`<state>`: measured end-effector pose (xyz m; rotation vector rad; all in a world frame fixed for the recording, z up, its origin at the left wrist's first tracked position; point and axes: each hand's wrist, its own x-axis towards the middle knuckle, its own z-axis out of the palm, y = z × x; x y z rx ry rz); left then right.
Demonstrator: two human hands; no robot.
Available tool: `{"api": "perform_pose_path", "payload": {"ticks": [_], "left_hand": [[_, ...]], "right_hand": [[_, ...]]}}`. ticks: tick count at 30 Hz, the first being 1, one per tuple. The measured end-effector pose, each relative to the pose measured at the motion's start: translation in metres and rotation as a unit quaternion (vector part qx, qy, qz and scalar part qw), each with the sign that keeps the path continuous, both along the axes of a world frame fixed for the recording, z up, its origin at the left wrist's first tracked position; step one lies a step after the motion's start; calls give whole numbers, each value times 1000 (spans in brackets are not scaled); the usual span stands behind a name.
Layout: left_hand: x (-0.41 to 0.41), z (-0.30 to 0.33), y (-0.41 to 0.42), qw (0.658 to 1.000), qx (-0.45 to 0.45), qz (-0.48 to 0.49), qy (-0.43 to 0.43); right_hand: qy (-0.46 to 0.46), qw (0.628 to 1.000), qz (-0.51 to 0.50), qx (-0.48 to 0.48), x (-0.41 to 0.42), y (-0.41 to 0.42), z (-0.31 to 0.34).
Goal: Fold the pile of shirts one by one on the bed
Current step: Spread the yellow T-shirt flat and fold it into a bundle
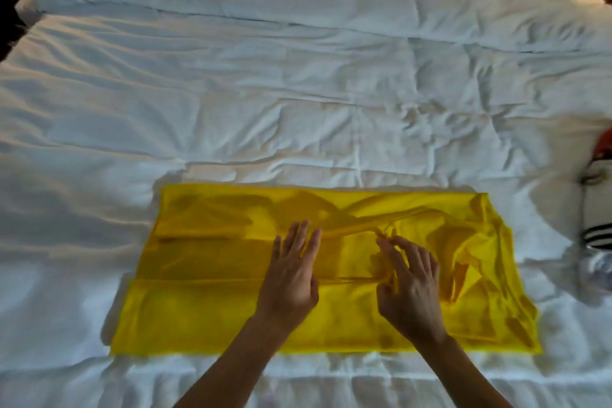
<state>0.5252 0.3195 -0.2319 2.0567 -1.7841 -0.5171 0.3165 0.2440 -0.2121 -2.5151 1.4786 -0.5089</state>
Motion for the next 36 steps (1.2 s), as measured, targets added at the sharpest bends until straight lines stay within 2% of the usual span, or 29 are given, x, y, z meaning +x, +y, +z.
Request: {"api": "perform_pose_path", "payload": {"ticks": [3,7,12,17,20,22,24,26,28,30,33,36], "left_hand": [[-45,-3,-24,996,29,-88,12],[-58,-12,-44,982,121,-123,-70],[-61,-26,-32,971,161,-129,-120],[-66,-30,-30,971,121,-130,-159],[-76,-19,-36,991,82,-78,-77],[-97,-4,-40,998,-12,-65,19],[-125,9,-39,989,-82,-105,71],[-147,7,-38,983,-67,-164,48],[-158,-3,-37,981,-19,-194,-16],[-160,-8,-36,982,-16,-183,-50],[-154,-12,-31,978,-88,-184,-51],[-141,-23,-29,971,-133,-195,-47]], "right_hand": [[50,999,-15,13,-49,-9,6],[143,987,-3,80,-94,-23,-11],[112,991,1,78,-107,-37,-16],[1,1000,0,-6,-119,-27,1],[-14,998,48,-30,-123,-11,2],[10,996,84,11,-127,-5,-5],[4,992,100,71,-133,-7,-9],[-64,983,95,146,-142,-17,-3],[-130,972,64,187,-155,-29,5],[-103,974,42,198,-166,-37,8],[38,975,71,209,-177,-38,-2],[47,963,90,251,-183,-37,-10]]}}
